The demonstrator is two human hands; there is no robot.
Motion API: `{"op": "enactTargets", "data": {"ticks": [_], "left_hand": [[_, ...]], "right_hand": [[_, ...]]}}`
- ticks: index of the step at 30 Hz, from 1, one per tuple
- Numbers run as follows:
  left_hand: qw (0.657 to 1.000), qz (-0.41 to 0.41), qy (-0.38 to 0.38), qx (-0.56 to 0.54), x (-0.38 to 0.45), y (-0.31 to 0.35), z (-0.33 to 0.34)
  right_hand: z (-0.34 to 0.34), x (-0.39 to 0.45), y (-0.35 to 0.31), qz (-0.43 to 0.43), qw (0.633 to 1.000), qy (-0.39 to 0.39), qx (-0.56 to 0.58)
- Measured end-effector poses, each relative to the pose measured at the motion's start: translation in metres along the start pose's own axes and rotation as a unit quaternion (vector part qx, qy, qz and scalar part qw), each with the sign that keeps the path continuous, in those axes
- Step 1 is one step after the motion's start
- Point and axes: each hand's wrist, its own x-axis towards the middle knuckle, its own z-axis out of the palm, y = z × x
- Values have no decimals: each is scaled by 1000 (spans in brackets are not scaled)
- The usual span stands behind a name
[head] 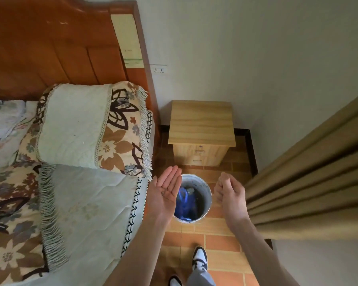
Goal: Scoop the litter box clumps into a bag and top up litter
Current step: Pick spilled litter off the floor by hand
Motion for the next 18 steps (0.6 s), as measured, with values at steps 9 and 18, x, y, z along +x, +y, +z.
{"op": "enactTargets", "data": {"ticks": [9,18], "left_hand": [[998,7,24,51,102,-45,-11],[979,70,62,182,206,-87,-47]], "right_hand": [[-13,103,74,49,999,-10,-14],[-26,166,172,77,997,-10,6]]}}
